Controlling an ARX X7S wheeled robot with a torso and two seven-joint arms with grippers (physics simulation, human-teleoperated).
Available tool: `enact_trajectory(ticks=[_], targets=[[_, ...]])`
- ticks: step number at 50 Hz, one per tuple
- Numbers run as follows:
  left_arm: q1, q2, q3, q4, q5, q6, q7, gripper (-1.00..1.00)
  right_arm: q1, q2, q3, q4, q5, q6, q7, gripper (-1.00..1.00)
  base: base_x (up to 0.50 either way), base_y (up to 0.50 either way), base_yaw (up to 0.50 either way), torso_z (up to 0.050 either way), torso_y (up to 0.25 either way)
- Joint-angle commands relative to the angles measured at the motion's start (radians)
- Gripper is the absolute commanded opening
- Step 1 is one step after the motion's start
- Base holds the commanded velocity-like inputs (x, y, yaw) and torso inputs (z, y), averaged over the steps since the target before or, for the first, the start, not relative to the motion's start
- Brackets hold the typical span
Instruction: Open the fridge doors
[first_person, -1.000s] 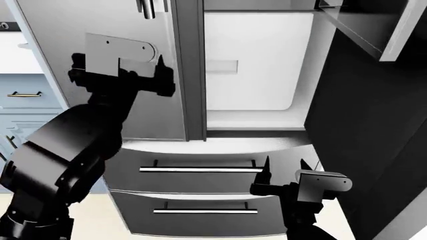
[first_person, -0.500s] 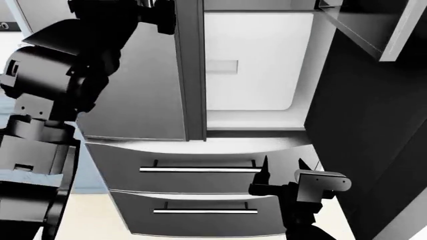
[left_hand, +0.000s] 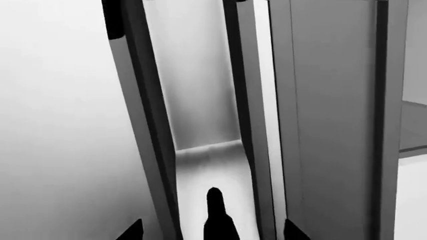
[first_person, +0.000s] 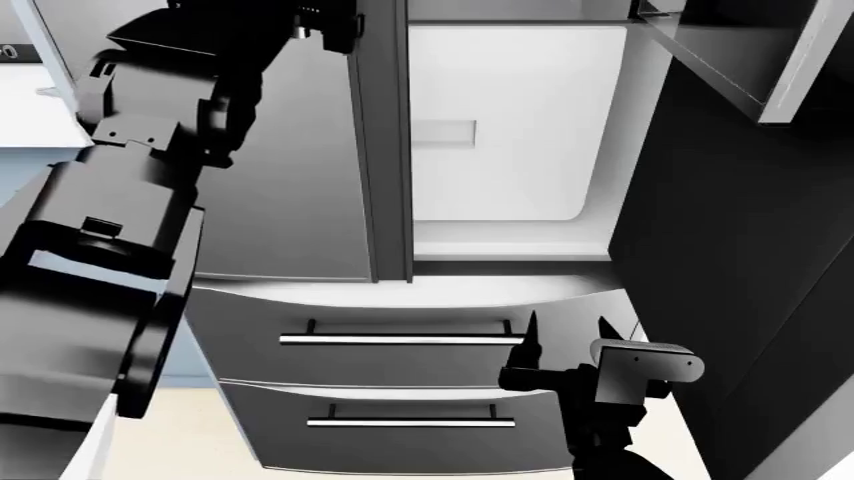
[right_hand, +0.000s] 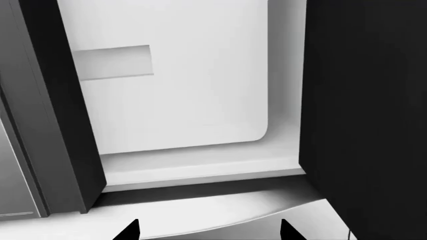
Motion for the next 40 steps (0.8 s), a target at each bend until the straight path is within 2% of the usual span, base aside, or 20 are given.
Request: enact_trajectory(ticks=[1, 8, 19, 25, 32, 40], targets=[[-0.031, 0.031, -0.021, -0.107, 0.04, 0.047, 0.011, -1.0, -0.003, -0.003, 0.005, 0.006, 0.0, 0.002, -0.002, 1.0, 0.0, 0.0, 0.0, 0.0, 0.0], [0.03, -0.007, -0.022, 0.11, 0.018, -0.078, -0.023, -1.0, -0.005, -0.004, 0.008, 0.008, -0.002, 0.005, -0.001, 1.0, 0.0, 0.0, 0.0, 0.0, 0.0], [0.085, -0.04, -0.033, 0.253, -0.01, -0.154, -0.052, -1.0, -0.007, -0.006, 0.012, 0.011, -0.004, 0.006, -0.004, 1.0, 0.0, 0.0, 0.0, 0.0, 0.0], [0.159, -0.088, -0.051, 0.478, -0.049, -0.272, -0.105, -1.0, -0.009, -0.006, 0.013, 0.01, -0.008, 0.006, -0.003, 1.0, 0.0, 0.0, 0.0, 0.0, 0.0], [0.21, -0.124, -0.067, 0.64, -0.091, -0.364, -0.127, -1.0, -0.01, -0.006, 0.016, 0.012, -0.009, 0.006, -0.006, 1.0, 0.0, 0.0, 0.0, 0.0, 0.0], [0.306, -0.203, -0.105, 0.936, -0.182, -0.552, -0.177, -1.0, -0.011, -0.008, 0.019, 0.017, -0.008, 0.008, -0.012, 1.0, 0.0, 0.0, 0.0, 0.0, 0.0]])
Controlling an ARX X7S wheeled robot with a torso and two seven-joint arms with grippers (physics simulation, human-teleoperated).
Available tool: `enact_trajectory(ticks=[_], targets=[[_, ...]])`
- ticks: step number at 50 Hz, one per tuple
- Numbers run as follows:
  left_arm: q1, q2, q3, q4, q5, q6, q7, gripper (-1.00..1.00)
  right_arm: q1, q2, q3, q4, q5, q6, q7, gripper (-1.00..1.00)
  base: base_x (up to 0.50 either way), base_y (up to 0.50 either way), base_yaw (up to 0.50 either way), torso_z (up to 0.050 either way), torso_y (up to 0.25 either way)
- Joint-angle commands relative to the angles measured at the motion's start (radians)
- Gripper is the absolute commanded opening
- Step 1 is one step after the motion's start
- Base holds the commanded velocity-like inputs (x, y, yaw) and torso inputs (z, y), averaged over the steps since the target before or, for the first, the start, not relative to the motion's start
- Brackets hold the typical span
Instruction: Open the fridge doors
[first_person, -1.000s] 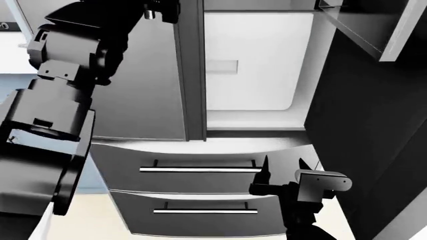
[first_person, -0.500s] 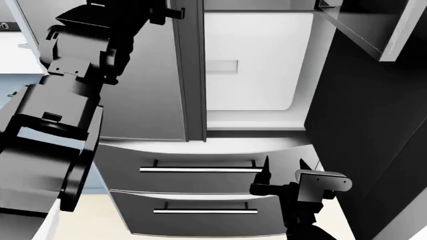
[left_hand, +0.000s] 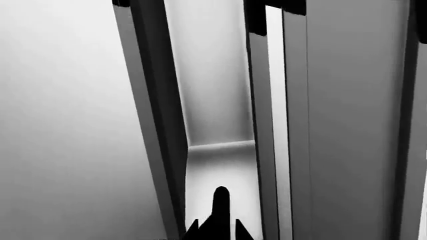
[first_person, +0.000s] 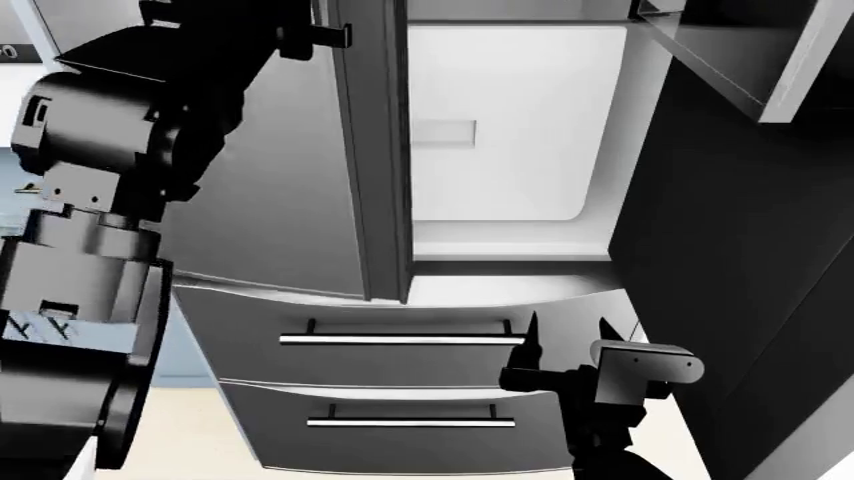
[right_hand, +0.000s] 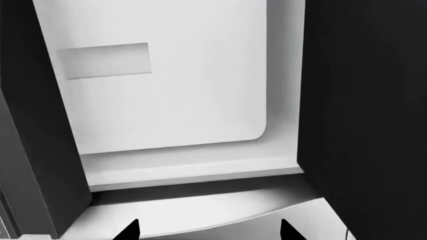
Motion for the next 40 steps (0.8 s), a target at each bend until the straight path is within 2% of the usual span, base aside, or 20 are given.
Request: enact_trajectory(ticks=[1, 13, 23, 27, 31, 40], targets=[[0.112, -0.085, -0.039, 0.363, -0.128, -0.22, -0.05, -1.0, -0.002, -0.003, 0.003, 0.004, 0.0, 0.003, -0.005, 1.0, 0.0, 0.0, 0.0, 0.0, 0.0], [0.183, -0.182, -0.144, 0.662, -0.255, -0.426, -0.131, -1.0, 0.0, -0.001, 0.004, -0.006, -0.012, 0.014, 0.009, 1.0, 0.0, 0.0, 0.0, 0.0, 0.001], [0.249, -0.255, -0.329, 0.884, -0.405, -0.599, -0.213, -1.0, 0.0, -0.003, 0.007, -0.009, -0.017, 0.017, 0.01, 1.0, 0.0, 0.0, 0.0, 0.0, 0.002], [0.337, -0.266, -0.439, 0.976, -0.468, -0.647, -0.264, -1.0, 0.0, -0.003, 0.008, -0.009, -0.019, 0.018, 0.009, 1.0, 0.0, 0.0, 0.0, 0.0, 0.003], [0.36, -0.289, -0.492, 1.055, -0.522, -0.717, -0.301, -1.0, 0.0, -0.005, 0.008, -0.008, -0.021, 0.021, 0.009, 1.0, 0.0, 0.0, 0.0, 0.0, 0.003], [0.351, -0.326, -0.595, 1.112, -0.609, -0.832, -0.383, -1.0, -0.003, -0.006, 0.01, -0.009, -0.025, 0.022, 0.01, 1.0, 0.0, 0.0, 0.0, 0.0, 0.002]])
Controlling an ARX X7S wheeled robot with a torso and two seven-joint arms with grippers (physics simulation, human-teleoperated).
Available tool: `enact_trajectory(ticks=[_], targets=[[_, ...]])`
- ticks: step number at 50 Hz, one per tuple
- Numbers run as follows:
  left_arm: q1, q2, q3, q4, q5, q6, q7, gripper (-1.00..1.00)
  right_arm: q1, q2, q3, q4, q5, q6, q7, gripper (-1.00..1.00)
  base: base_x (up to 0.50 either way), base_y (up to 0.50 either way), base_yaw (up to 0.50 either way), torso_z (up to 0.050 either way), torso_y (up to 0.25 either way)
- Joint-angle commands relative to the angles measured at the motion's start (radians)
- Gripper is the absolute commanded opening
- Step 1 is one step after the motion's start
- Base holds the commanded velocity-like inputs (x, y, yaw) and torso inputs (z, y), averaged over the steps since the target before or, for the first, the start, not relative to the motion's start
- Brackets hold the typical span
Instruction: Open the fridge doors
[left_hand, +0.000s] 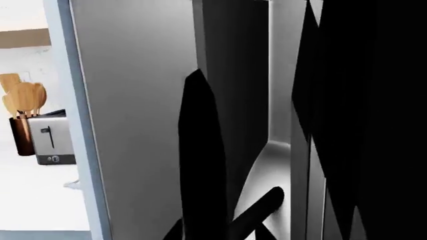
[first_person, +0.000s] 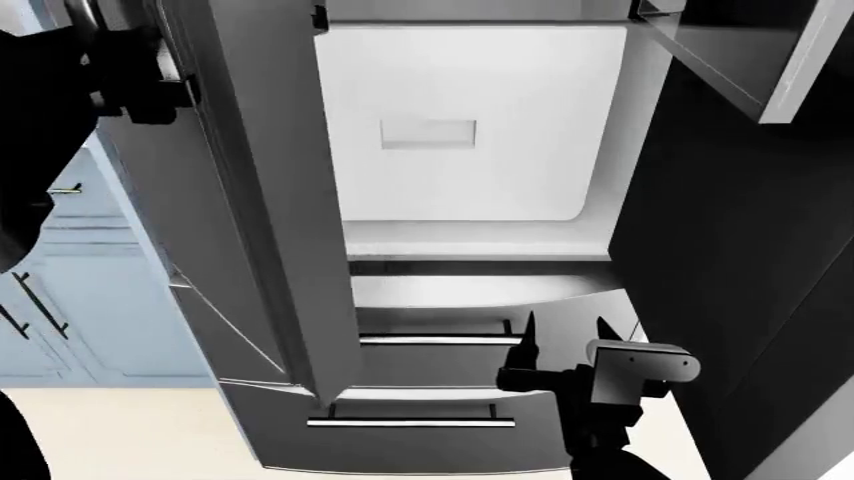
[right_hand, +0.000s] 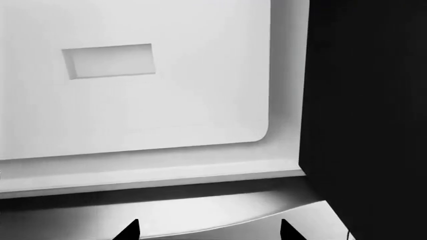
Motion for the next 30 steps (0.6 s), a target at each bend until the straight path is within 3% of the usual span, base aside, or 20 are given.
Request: enact_trajectory(ticks=[1, 13, 21, 22, 30], targets=[[0.041, -0.041, -0.133, 0.15, -0.206, -0.144, -0.057, -1.0, -0.002, -0.003, 0.001, 0.003, -0.004, 0.002, -0.001, 1.0, 0.0, 0.0, 0.0, 0.0, 0.0], [0.051, -0.182, -0.197, 0.132, -0.516, -0.151, -0.317, -1.0, -0.001, -0.003, 0.003, -0.004, -0.007, 0.011, 0.0, 1.0, 0.0, 0.0, 0.0, 0.0, 0.002], [0.061, -0.251, -0.196, 0.125, -0.644, -0.134, -0.449, -1.0, -0.005, -0.006, 0.004, -0.001, -0.011, 0.01, -0.002, 1.0, 0.0, 0.0, 0.0, 0.0, 0.0], [0.066, -0.255, -0.203, 0.123, -0.659, -0.128, -0.462, 1.0, -0.004, -0.004, 0.004, -0.005, -0.01, 0.013, -0.001, 1.0, 0.0, 0.0, 0.0, 0.0, 0.0], [0.075, -0.26, -0.179, 0.14, -0.764, -0.101, -0.552, 1.0, -0.002, -0.005, 0.006, -0.004, -0.007, 0.018, -0.006, 1.0, 0.0, 0.0, 0.0, 0.0, 0.0]])
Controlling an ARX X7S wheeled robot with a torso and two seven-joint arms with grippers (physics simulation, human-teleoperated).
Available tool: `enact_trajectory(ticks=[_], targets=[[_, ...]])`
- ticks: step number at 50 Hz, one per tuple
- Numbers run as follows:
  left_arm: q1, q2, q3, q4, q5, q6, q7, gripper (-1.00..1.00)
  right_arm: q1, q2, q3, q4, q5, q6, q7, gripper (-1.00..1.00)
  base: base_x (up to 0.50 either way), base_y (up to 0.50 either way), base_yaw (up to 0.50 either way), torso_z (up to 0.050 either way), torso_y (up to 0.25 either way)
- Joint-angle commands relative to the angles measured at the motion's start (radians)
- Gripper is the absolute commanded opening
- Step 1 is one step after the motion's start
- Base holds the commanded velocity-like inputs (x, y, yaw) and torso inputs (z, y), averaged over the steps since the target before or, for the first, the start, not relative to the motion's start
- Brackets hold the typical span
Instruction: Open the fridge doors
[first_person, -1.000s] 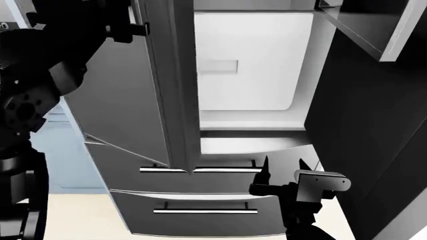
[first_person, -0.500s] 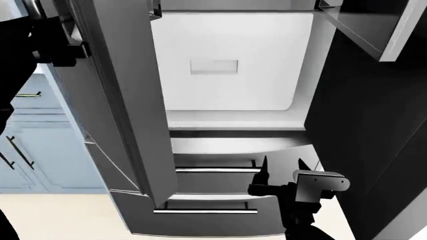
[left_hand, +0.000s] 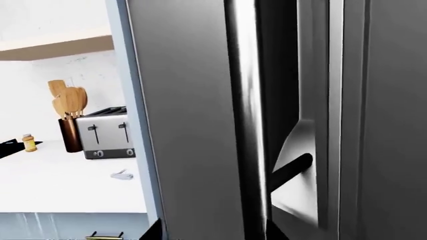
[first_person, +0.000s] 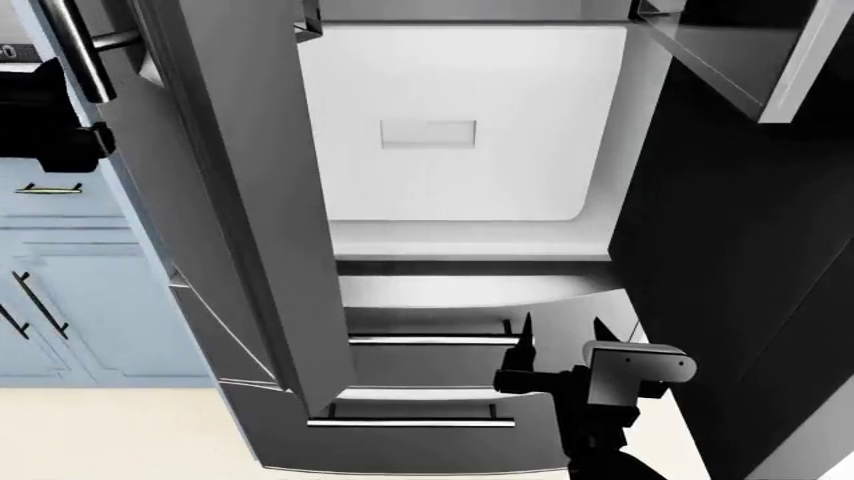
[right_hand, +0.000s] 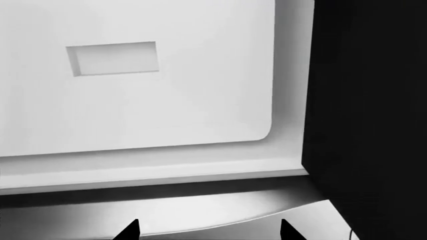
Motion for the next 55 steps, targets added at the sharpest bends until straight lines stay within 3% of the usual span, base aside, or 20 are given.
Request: enact_trajectory(ticks=[1, 12, 18, 30, 36, 46, 55], targets=[[0.026, -0.047, 0.001, 0.026, -0.184, 0.025, -0.153, 1.0, 0.001, 0.0, 0.003, -0.002, 0.003, 0.006, -0.005, 1.0, 0.0, 0.0, 0.0, 0.0, 0.0], [0.062, -0.091, 0.042, 0.092, -0.4, 0.105, -0.332, 1.0, -0.008, -0.003, 0.008, 0.006, -0.003, -0.002, -0.009, 1.0, 0.0, 0.0, 0.0, 0.0, 0.0], [0.115, -0.11, 0.027, 0.137, -0.459, 0.147, -0.378, 1.0, -0.008, -0.002, 0.009, 0.002, -0.005, 0.0, -0.008, 1.0, 0.0, 0.0, 0.0, 0.0, 0.0], [0.127, -0.143, 0.12, 0.229, -0.555, 0.205, -0.498, 1.0, -0.008, 0.004, 0.013, -0.011, -0.008, 0.005, -0.003, 1.0, 0.0, 0.0, 0.0, 0.0, 0.0], [0.145, -0.152, 0.129, 0.256, -0.573, 0.226, -0.519, 1.0, -0.01, -0.001, 0.014, -0.005, -0.01, 0.005, -0.009, 1.0, 0.0, 0.0, 0.0, 0.0, 0.0], [0.07, -0.146, 0.249, 0.277, -0.616, 0.259, -0.578, 1.0, -0.011, -0.001, 0.018, -0.006, -0.008, 0.008, -0.009, 1.0, 0.0, 0.0, 0.0, 0.0, 0.0], [0.05, -0.06, 0.306, 0.246, -0.541, 0.227, -0.513, 1.0, -0.011, -0.003, 0.022, -0.004, -0.005, 0.011, -0.015, 1.0, 0.0, 0.0, 0.0, 0.0, 0.0]])
